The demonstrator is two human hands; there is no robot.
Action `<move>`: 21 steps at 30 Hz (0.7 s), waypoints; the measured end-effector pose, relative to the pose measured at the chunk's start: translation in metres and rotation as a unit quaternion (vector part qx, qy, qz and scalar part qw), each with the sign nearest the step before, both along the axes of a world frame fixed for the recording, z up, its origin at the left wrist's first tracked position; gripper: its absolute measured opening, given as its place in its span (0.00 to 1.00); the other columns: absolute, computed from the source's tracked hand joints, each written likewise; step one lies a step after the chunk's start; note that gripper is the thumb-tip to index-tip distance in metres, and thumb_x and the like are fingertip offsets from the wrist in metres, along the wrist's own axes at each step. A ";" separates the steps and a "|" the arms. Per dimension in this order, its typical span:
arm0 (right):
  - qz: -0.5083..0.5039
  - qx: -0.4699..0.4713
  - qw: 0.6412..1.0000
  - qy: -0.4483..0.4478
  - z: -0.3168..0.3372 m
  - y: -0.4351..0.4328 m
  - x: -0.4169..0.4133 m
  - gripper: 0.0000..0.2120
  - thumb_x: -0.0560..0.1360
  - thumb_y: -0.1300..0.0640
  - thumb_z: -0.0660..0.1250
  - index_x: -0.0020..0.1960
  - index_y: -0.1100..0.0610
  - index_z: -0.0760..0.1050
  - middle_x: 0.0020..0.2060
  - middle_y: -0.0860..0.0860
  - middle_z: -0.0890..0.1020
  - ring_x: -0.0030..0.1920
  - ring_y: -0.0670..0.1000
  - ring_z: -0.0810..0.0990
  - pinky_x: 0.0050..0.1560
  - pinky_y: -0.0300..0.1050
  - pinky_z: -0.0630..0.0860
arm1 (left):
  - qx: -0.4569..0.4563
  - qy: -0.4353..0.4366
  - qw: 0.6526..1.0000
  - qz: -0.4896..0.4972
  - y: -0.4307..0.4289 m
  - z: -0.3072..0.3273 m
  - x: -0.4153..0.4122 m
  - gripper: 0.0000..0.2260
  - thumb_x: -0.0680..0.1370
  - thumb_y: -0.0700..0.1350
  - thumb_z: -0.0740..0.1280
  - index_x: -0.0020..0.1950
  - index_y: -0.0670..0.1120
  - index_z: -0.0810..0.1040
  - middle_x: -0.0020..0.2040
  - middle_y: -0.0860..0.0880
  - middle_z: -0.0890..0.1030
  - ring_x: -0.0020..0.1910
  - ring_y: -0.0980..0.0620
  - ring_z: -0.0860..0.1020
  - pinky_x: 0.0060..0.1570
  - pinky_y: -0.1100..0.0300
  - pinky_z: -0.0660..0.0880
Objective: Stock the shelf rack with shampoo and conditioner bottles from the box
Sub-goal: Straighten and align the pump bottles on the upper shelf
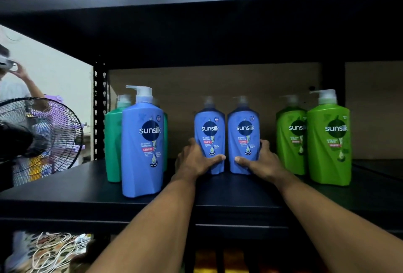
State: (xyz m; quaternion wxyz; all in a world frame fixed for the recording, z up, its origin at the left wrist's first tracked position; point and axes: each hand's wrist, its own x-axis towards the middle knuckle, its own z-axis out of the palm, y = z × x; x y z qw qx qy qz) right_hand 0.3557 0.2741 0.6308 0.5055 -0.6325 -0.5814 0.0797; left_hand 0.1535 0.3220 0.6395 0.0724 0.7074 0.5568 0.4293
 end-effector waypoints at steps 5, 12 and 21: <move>-0.003 -0.002 1.000 0.001 0.000 0.001 0.000 0.41 0.68 0.45 0.80 0.71 0.55 0.61 0.64 0.53 0.79 0.64 0.58 0.78 0.62 0.49 0.74 | 0.002 -0.003 1.000 -0.001 0.003 -0.002 -0.002 0.46 0.61 0.73 0.76 0.69 0.47 0.68 0.66 0.43 0.78 0.66 0.39 0.77 0.61 0.49 0.75; -0.010 -0.006 1.000 -0.008 0.001 0.001 -0.001 0.42 0.68 0.45 0.80 0.72 0.56 0.61 0.65 0.54 0.78 0.65 0.58 0.77 0.61 0.47 0.73 | -0.001 -0.004 1.000 -0.002 0.007 -0.002 -0.002 0.48 0.58 0.75 0.75 0.69 0.49 0.69 0.66 0.46 0.79 0.65 0.39 0.77 0.60 0.49 0.75; -0.004 -0.016 1.000 -0.006 0.002 -0.001 -0.002 0.43 0.69 0.45 0.79 0.73 0.58 0.59 0.67 0.54 0.77 0.66 0.57 0.77 0.63 0.47 0.73 | -0.009 -0.005 1.000 -0.006 0.005 -0.001 -0.003 0.50 0.54 0.77 0.72 0.68 0.50 0.70 0.64 0.46 0.80 0.64 0.39 0.78 0.60 0.48 0.77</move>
